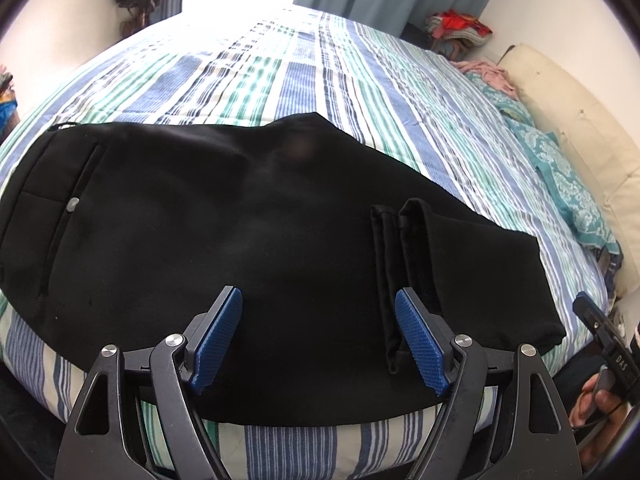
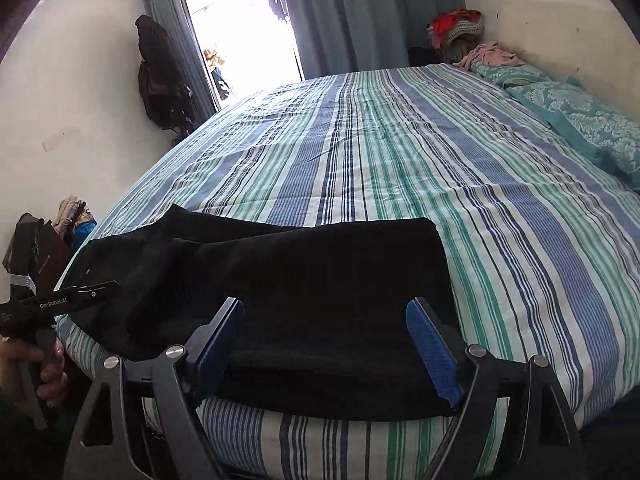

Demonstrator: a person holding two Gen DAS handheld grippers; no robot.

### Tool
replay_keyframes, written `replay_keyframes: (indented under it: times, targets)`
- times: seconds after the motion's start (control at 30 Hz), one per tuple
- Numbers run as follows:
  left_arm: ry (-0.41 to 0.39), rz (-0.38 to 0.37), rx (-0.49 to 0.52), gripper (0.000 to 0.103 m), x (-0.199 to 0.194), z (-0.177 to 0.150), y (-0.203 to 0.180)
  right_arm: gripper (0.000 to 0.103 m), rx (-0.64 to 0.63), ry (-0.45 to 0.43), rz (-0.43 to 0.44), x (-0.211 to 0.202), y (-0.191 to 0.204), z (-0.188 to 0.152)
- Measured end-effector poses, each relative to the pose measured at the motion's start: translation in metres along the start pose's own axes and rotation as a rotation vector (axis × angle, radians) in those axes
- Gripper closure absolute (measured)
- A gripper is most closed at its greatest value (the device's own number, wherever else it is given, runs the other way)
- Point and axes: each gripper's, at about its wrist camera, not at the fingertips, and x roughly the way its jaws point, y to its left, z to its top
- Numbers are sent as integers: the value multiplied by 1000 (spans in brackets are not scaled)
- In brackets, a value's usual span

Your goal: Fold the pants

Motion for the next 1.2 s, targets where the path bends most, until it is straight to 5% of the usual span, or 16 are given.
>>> replay_keyframes:
  times: [0.13, 0.37, 0.53, 0.73, 0.87, 1.0, 1.03, 1.2]
  targets:
    - [-9, 48, -18, 19, -2, 2, 10, 2, 26, 3, -21, 0, -7, 0]
    - [-27, 136, -87, 19, -17, 22, 47, 1, 52, 34, -67, 7, -12, -2]
    - [5, 93, -216, 18, -36, 57, 118, 1, 24, 32, -66, 7, -8, -2]
    - [137, 170, -210, 17, -36, 104, 207, 1, 11, 33, -41, 8, -3, -2]
    - [235, 79, -269, 16, -7, 107, 239, 1, -4, 38, -36, 9, 2, -3]
    - [332, 39, -229, 13, 29, 103, 231, 1, -20, 53, -34, 11, 7, -6]
    - [343, 57, -191, 2, 36, 101, 227, 1, -26, 56, -35, 11, 7, -7]
    - [338, 15, -165, 0, 47, 94, 235, 1, -24, 63, -33, 10, 4, -8]
